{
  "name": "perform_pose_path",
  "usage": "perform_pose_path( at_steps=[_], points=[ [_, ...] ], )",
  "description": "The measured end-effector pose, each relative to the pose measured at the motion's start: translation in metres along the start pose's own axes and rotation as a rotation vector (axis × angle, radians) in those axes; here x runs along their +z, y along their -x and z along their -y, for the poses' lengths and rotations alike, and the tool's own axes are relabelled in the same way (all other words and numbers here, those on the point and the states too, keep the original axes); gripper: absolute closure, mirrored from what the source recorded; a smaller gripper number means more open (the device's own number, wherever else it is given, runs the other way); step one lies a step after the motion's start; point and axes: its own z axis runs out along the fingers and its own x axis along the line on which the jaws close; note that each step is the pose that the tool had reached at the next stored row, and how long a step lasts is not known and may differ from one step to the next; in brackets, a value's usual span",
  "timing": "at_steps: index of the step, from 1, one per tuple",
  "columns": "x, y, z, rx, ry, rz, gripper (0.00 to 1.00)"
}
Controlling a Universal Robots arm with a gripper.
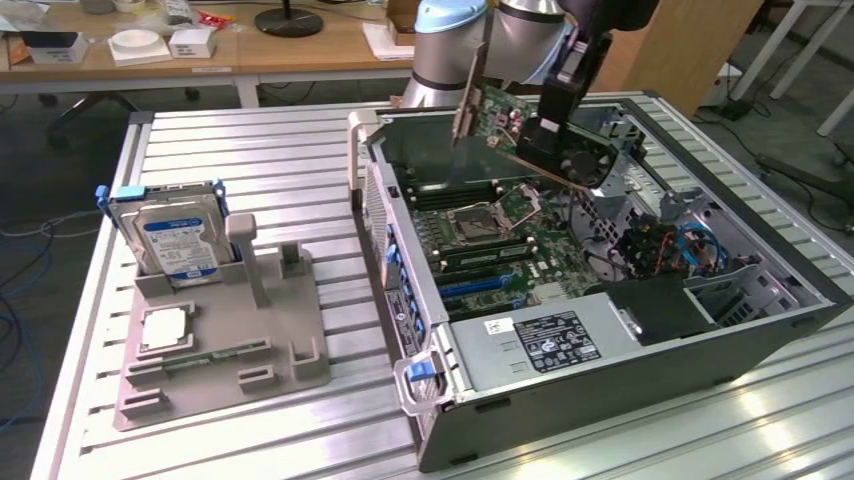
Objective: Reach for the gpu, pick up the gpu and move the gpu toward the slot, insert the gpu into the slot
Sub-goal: 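Insert the gpu into the slot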
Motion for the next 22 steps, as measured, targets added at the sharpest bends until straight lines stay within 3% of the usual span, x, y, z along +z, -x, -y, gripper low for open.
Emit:
perform_pose_path(
  at_steps=[22],
  points=[
    [0.0, -0.0004, 0.0004, -0.154, 0.0008, -0.0054, 0.74]
  ],
)
